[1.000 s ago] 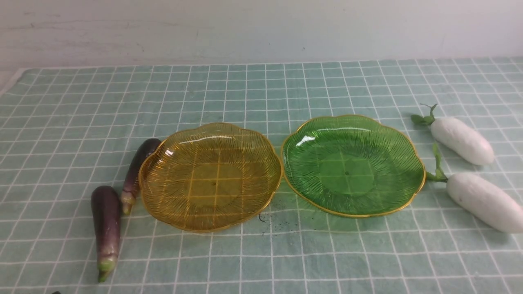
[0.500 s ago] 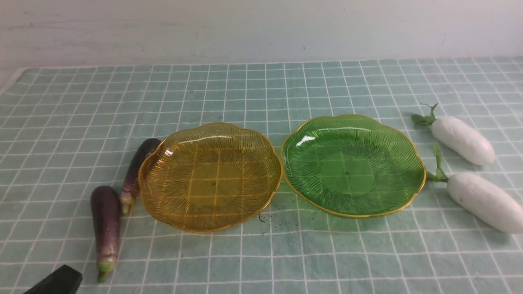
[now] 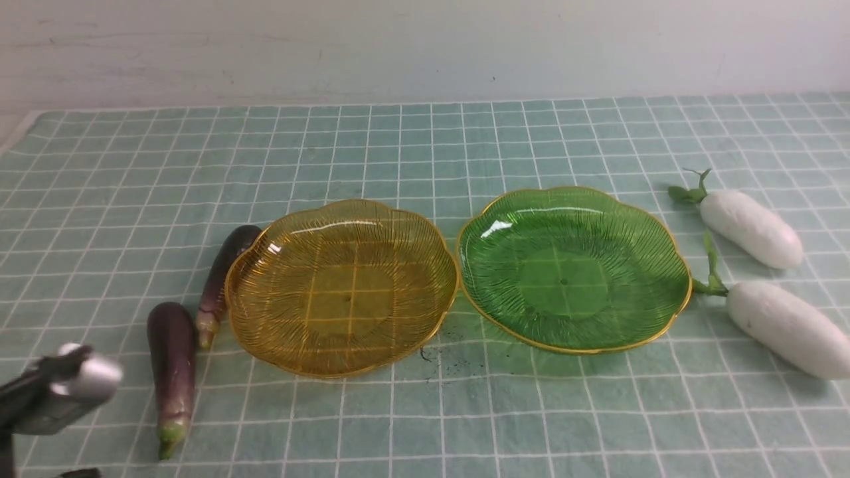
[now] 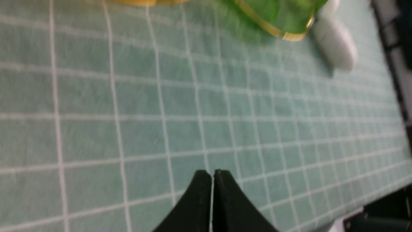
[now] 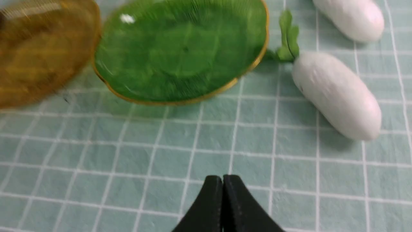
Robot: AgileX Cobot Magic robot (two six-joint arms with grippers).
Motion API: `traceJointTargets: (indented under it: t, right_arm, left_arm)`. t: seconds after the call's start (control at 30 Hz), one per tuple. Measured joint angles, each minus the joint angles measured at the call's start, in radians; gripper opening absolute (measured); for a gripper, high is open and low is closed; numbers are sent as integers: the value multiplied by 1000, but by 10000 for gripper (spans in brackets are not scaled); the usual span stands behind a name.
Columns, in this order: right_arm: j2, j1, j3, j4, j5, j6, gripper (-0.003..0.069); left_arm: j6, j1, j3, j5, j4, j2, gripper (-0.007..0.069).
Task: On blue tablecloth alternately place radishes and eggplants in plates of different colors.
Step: 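Place the white radish on the plate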
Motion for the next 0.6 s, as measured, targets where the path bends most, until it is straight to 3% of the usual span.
traceJointTargets:
  t: [0.33,0.5,0.6]
  right_arm:
    - [472,0,-201,-110,-42,-25,26]
    - [641,0,-290,-182,-60,-28,141]
    - [719,0,-320,-235,-96,-30,248]
  left_arm:
    - [177,0,-7,9,12,252,-7]
    - [194,0,-7,1,12,255,-7]
    - [201,0,-7,-14,12,255,-7]
